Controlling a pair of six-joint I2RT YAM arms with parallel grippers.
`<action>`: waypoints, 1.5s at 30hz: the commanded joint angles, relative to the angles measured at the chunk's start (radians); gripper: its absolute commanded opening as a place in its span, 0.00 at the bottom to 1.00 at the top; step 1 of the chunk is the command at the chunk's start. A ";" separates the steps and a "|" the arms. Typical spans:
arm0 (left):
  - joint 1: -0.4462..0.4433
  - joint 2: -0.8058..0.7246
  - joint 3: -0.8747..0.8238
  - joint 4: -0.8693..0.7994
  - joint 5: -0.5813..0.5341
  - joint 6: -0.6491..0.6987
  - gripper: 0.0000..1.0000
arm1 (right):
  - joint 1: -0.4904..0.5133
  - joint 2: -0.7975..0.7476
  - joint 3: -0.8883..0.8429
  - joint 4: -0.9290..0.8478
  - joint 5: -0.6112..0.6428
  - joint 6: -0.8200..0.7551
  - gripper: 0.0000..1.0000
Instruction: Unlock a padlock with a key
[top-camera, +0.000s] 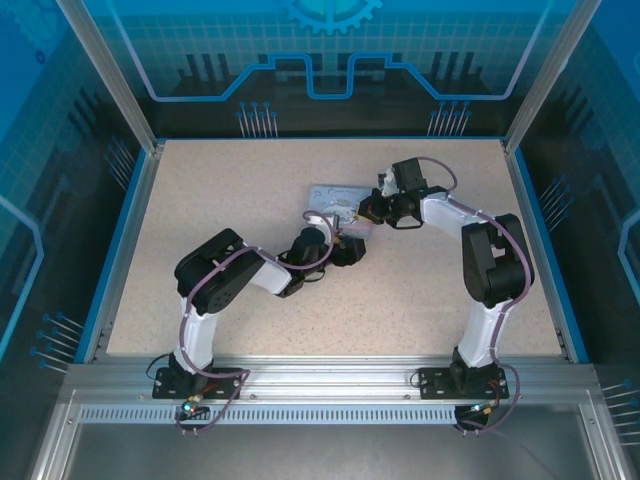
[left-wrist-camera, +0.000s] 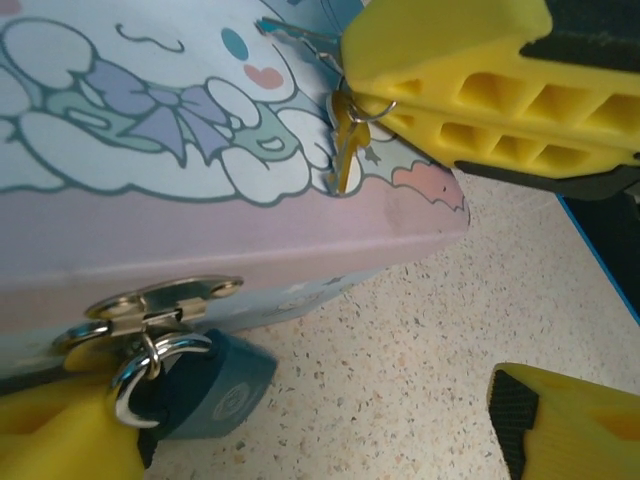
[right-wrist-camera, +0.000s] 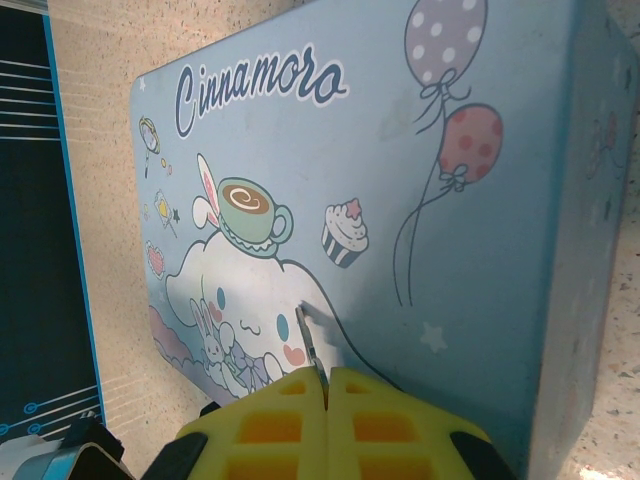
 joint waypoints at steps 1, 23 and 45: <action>0.001 0.023 -0.025 0.071 0.002 -0.032 0.79 | -0.001 -0.001 -0.003 -0.027 0.003 -0.015 0.00; 0.001 0.084 -0.042 0.131 -0.119 -0.122 0.53 | -0.013 0.009 -0.003 -0.029 -0.006 -0.021 0.00; -0.005 0.108 -0.015 0.051 -0.138 -0.109 0.39 | -0.021 0.019 -0.002 -0.026 -0.014 -0.023 0.00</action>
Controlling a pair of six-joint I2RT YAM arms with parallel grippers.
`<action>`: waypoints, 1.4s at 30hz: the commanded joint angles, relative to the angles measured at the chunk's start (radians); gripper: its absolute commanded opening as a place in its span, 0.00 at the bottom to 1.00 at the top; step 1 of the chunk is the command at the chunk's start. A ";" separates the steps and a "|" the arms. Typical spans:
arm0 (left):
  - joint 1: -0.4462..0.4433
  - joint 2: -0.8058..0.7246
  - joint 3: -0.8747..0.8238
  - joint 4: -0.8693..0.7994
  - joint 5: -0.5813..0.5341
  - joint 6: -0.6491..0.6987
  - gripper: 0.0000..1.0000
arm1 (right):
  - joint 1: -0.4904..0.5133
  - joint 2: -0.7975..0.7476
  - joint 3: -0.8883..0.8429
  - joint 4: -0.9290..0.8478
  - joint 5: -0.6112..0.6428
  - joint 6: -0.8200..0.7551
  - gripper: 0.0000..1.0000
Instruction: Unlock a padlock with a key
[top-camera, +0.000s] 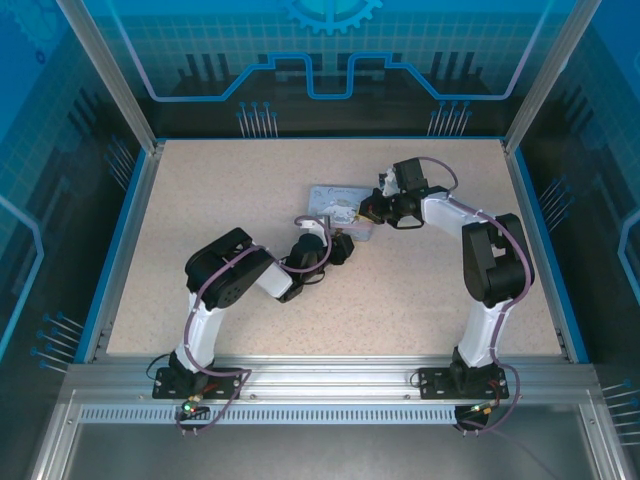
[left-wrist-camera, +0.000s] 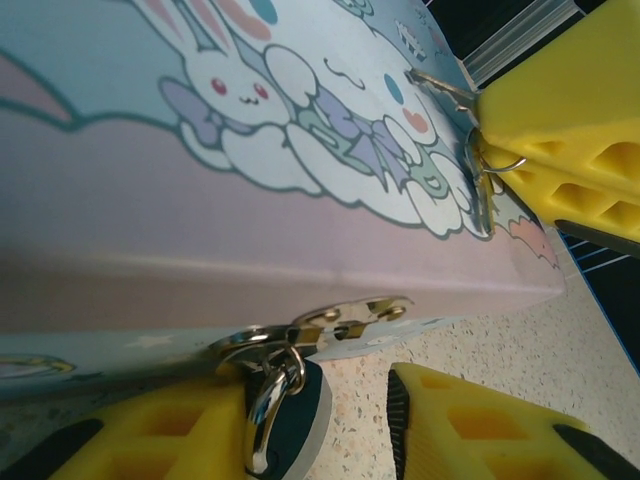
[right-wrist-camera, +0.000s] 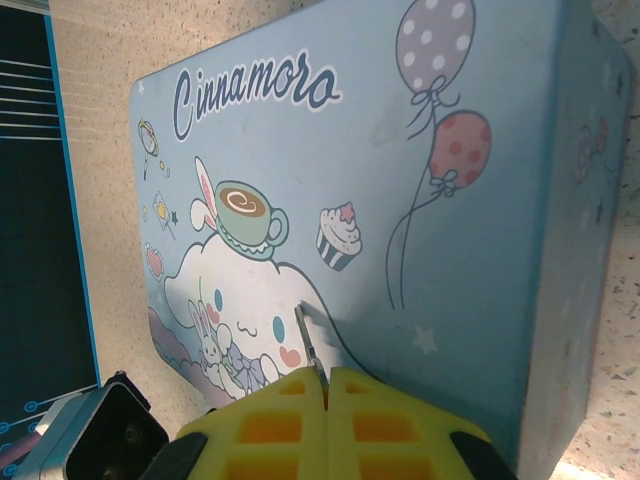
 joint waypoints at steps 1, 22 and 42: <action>-0.006 0.032 0.008 -0.087 -0.015 0.000 0.39 | -0.012 0.016 -0.002 -0.026 -0.006 -0.015 0.00; -0.008 0.022 0.031 -0.142 -0.021 0.015 0.14 | -0.018 0.013 -0.007 -0.020 -0.015 -0.014 0.00; 0.070 -0.169 0.082 -0.423 0.304 -0.150 0.00 | -0.049 -0.238 -0.026 0.029 -0.146 0.066 0.00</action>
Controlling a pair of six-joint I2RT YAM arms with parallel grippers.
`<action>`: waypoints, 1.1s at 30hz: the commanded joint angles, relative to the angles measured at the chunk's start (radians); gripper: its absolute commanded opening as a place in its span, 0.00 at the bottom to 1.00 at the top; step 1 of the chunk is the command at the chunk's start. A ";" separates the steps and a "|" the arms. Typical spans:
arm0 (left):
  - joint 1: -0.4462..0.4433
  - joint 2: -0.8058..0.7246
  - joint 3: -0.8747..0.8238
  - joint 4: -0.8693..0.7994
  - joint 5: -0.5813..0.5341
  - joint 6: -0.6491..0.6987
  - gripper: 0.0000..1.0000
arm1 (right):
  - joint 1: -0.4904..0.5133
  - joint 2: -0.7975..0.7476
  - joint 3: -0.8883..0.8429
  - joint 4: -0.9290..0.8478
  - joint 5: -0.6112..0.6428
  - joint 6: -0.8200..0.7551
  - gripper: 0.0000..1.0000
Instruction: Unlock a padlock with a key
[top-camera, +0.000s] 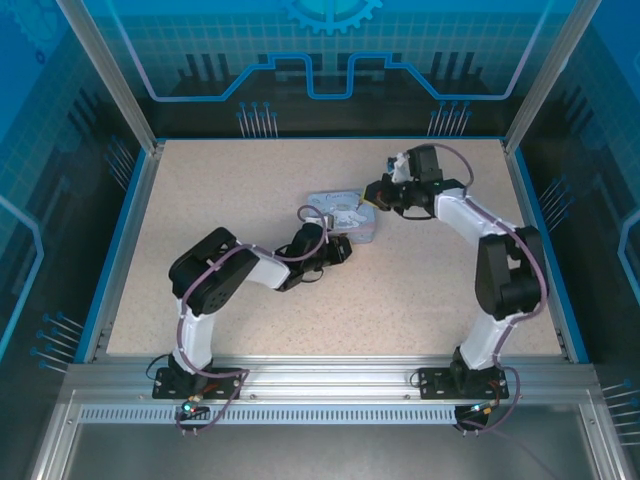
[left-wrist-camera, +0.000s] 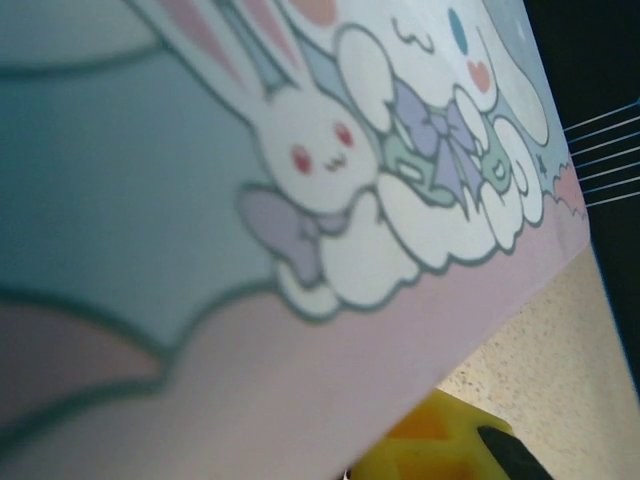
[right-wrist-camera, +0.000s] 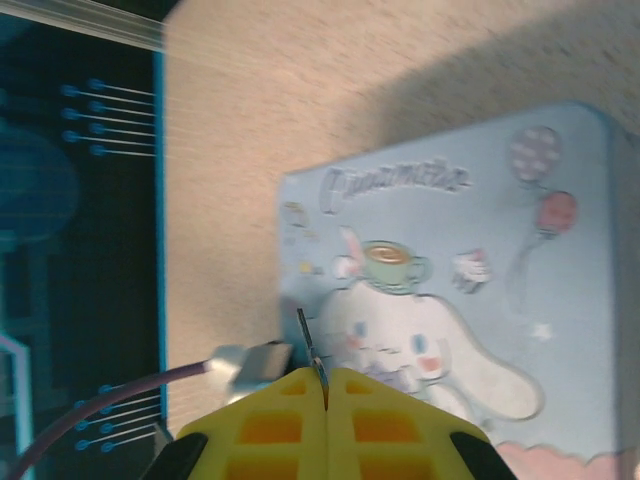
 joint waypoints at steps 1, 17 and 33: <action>0.039 -0.058 0.024 -0.070 0.128 -0.082 0.00 | -0.008 -0.117 -0.086 0.061 -0.071 0.054 0.00; 0.117 -0.102 0.020 0.068 0.359 -0.323 0.00 | -0.005 -0.436 -0.586 0.226 -0.185 0.097 0.00; 0.124 -0.128 -0.037 0.208 0.389 -0.481 0.00 | 0.039 -0.453 -0.835 0.621 -0.100 0.392 0.00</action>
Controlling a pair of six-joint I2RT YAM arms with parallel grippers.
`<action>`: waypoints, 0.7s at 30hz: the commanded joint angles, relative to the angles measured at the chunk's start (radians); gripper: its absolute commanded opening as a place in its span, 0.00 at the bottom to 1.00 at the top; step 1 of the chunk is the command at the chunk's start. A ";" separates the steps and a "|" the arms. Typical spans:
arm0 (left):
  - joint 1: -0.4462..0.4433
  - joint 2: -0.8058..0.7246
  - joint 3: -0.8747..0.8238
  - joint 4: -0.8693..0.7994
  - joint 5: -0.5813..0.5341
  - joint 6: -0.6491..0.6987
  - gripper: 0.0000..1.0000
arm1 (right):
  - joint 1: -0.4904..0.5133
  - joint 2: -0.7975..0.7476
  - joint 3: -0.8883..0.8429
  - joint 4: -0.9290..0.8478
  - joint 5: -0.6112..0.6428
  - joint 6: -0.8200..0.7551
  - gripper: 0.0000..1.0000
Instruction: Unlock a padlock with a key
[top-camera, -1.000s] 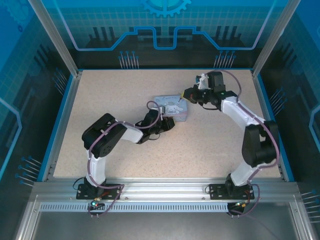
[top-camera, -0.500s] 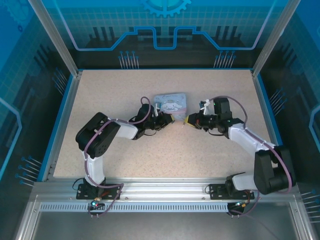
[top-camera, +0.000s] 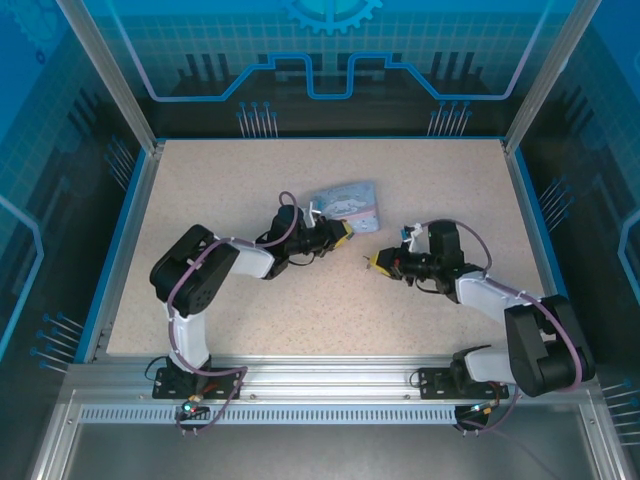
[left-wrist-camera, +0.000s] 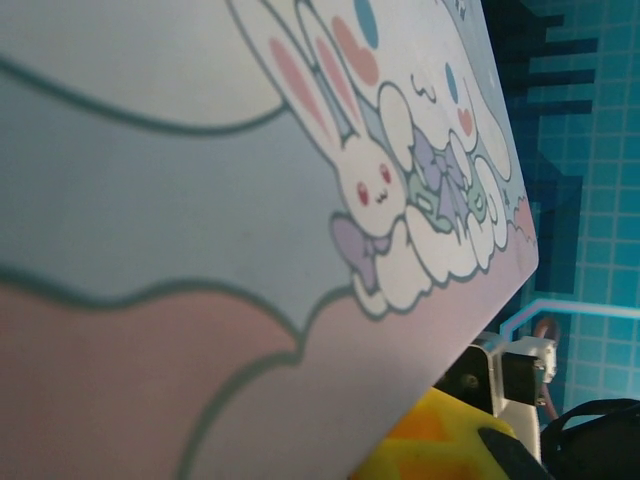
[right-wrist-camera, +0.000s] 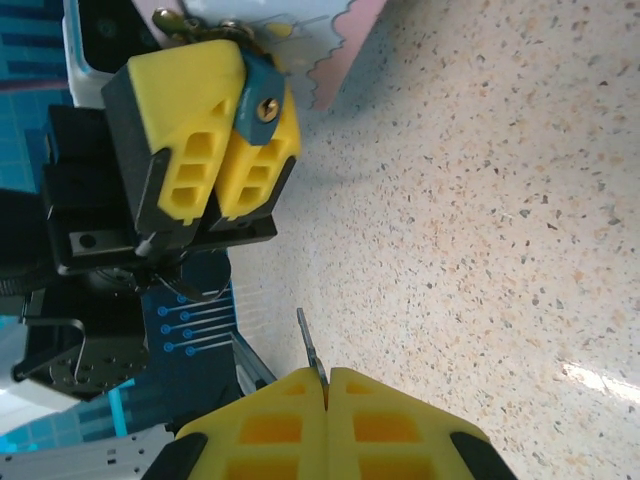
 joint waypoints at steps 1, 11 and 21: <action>0.007 -0.054 -0.029 0.095 0.030 -0.058 0.00 | 0.035 -0.017 -0.016 0.143 0.058 0.096 0.00; 0.011 -0.083 -0.066 0.153 0.028 -0.091 0.00 | 0.076 0.080 -0.026 0.337 0.095 0.222 0.00; 0.014 -0.104 -0.091 0.193 0.010 -0.106 0.00 | 0.091 0.143 -0.037 0.461 0.115 0.303 0.00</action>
